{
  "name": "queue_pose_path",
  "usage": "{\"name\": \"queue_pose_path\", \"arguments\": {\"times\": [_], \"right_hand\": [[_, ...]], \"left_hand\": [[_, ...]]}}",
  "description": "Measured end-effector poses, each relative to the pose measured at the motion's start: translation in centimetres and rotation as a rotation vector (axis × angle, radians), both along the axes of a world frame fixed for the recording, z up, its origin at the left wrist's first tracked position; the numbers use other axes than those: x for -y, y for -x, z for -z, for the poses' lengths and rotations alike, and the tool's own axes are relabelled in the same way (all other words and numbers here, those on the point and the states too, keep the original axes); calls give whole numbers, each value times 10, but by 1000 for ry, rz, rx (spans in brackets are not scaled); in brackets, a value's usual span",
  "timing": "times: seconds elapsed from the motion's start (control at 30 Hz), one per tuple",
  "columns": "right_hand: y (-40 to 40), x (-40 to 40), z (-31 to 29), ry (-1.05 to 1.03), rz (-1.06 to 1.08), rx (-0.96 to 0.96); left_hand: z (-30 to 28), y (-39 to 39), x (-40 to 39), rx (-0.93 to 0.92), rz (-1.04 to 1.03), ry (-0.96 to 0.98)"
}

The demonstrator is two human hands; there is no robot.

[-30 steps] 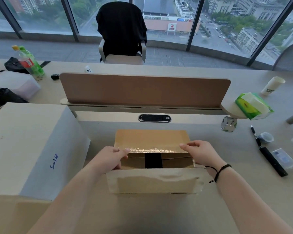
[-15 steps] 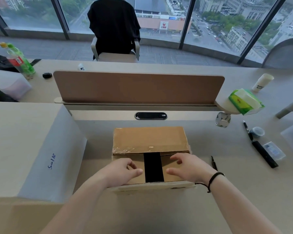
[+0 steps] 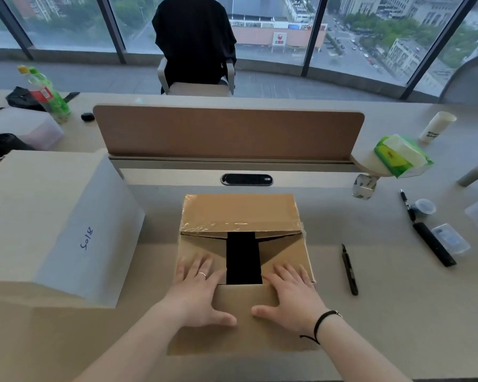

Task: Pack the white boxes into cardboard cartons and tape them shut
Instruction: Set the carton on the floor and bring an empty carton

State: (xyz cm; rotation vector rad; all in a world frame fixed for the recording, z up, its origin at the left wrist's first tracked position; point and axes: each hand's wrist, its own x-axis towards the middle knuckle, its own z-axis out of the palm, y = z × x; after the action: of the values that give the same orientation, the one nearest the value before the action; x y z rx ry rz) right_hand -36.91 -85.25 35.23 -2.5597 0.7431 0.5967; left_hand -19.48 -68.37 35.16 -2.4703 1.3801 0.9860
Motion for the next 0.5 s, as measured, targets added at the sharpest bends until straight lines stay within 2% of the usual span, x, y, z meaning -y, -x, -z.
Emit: {"name": "queue_pose_path", "arguments": {"times": [0.13, 0.3, 0.4, 0.5], "right_hand": [[16, 7, 23, 137, -122, 122], [18, 8, 38, 256, -136, 222], [14, 8, 31, 220, -131, 215], [0, 13, 17, 35, -105, 184]], "left_hand": [[15, 19, 2, 189, -65, 125], [17, 22, 6, 222, -92, 136], [17, 22, 6, 196, -101, 123], [11, 18, 9, 109, -120, 150]]}}
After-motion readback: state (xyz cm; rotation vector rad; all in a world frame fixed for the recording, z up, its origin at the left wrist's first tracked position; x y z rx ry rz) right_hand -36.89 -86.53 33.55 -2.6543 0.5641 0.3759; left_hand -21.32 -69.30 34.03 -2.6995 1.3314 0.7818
